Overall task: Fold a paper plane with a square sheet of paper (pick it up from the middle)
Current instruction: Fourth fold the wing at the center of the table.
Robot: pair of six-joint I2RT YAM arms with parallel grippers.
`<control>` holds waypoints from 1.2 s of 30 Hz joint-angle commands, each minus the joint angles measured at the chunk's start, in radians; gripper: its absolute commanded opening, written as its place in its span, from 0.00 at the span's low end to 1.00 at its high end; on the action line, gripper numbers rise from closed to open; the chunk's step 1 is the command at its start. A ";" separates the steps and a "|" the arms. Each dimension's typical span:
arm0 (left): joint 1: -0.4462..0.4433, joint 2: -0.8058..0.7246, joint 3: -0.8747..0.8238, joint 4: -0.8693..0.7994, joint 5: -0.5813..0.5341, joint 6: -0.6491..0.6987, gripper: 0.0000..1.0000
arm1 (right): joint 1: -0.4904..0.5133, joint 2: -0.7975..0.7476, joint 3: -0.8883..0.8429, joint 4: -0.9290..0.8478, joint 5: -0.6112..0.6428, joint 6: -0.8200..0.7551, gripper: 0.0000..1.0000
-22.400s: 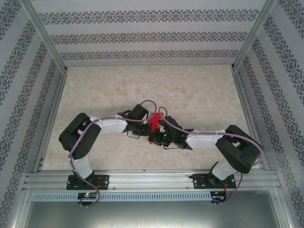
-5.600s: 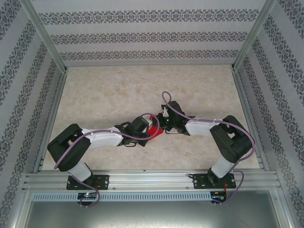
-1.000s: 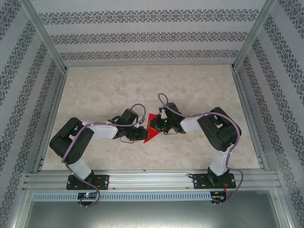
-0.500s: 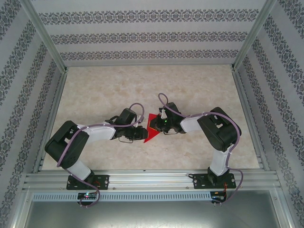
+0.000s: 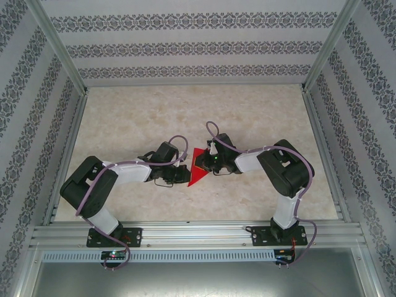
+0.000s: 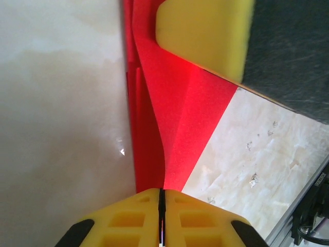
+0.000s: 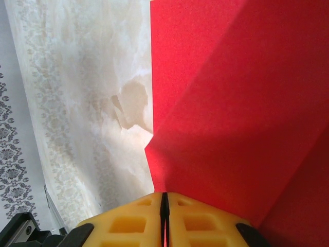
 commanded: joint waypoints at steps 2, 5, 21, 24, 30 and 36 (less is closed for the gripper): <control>0.012 0.031 0.003 -0.071 0.002 0.018 0.07 | -0.008 0.026 -0.016 -0.069 0.029 -0.024 0.13; 0.012 0.042 -0.010 -0.075 0.004 0.023 0.06 | -0.009 0.029 -0.014 -0.071 0.030 -0.026 0.13; 0.010 -0.060 -0.018 -0.087 0.011 0.031 0.20 | -0.007 0.032 -0.009 -0.086 0.032 -0.031 0.13; 0.010 -0.061 -0.014 -0.084 0.016 0.031 0.20 | -0.007 0.030 -0.008 -0.087 0.033 -0.032 0.13; 0.009 -0.027 -0.018 -0.070 0.041 0.029 0.20 | -0.007 0.030 -0.007 -0.094 0.032 -0.035 0.13; 0.009 0.006 -0.006 -0.119 0.028 0.048 0.18 | -0.007 0.029 -0.006 -0.096 0.032 -0.035 0.13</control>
